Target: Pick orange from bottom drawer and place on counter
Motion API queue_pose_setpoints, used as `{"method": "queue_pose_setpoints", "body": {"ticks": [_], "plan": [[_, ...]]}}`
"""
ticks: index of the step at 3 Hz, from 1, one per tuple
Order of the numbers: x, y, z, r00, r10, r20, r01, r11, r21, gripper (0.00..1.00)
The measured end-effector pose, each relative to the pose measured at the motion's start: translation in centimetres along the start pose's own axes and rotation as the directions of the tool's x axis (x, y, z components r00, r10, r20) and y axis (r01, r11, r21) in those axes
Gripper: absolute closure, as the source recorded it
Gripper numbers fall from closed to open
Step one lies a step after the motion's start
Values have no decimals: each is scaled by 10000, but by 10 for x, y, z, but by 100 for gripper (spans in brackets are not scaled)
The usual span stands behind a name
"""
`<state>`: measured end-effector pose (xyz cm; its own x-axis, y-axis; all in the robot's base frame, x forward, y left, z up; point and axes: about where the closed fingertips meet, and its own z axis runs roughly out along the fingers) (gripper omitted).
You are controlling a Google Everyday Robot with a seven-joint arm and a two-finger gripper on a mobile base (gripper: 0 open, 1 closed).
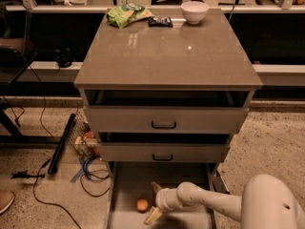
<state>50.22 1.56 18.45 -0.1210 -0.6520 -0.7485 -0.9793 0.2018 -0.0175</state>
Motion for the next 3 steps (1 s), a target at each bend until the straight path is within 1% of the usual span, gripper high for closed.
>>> {"method": "queue_pose_setpoints", "body": {"ticks": [1,2,3], "plan": [[2,3,29,9997,2,229,2,9998,-206,0],[6,4,53,9997,42,230,-34,9993,-360,0],[10,5,70,9999,71,144,-64,9987,-498,14]]}}
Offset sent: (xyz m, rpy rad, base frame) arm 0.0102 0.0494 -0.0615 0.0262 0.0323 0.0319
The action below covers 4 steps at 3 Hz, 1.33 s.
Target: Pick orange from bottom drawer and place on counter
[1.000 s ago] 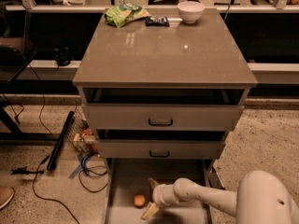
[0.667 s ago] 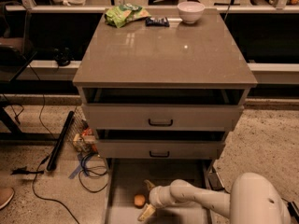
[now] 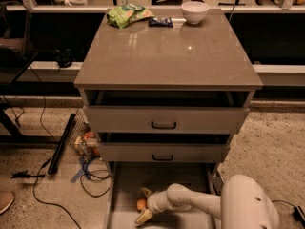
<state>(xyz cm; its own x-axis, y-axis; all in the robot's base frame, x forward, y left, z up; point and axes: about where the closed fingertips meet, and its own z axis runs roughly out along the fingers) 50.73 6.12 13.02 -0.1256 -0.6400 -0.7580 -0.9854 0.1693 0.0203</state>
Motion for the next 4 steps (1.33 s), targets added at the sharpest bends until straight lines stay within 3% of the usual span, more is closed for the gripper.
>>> {"method": "queue_pose_setpoints", "body": {"ticks": [2,3,4], "plan": [[9,-4,3,9999,12,-164,-10,9999,100,61],[10,-8,-22,9998,-120,-129,126,9990,437,84],[-5,-8,-80,9974,-599,396,573,9964,631,100]]}}
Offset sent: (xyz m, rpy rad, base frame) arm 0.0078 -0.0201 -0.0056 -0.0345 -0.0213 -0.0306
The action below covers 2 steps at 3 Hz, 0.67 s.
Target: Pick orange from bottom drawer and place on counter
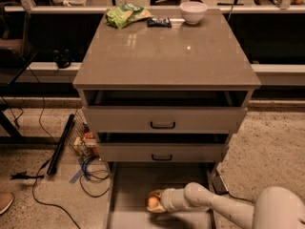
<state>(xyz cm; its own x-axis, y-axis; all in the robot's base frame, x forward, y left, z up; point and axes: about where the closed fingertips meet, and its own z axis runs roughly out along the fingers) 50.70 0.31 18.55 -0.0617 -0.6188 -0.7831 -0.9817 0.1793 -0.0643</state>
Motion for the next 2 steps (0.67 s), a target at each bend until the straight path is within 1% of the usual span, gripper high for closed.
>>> {"method": "queue_pose_setpoints", "body": {"ticks": [1,2], "plan": [[-21,-19,-97,9910,-517,1233,470,9981,406,100],[-19,5,-95,9891,-427,1406,469,9985,-266,100]]}}
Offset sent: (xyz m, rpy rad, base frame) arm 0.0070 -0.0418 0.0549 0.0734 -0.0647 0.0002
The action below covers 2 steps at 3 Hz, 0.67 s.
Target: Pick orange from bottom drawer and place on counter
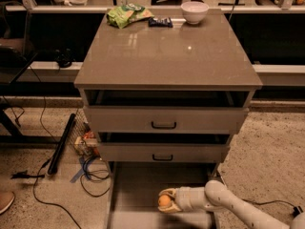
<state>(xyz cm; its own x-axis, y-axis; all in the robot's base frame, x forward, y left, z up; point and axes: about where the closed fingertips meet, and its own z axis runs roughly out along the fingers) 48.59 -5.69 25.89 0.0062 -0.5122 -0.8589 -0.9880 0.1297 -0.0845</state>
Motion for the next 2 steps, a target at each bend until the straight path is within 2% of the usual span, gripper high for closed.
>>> {"method": "queue_pose_setpoints", "body": {"ticks": [1,2], "plan": [[-1,0,2,10000,-2,-3,2,10000,-25,100],[-19,3,-17,9997,-181,189,179,9998,86,100]]}}
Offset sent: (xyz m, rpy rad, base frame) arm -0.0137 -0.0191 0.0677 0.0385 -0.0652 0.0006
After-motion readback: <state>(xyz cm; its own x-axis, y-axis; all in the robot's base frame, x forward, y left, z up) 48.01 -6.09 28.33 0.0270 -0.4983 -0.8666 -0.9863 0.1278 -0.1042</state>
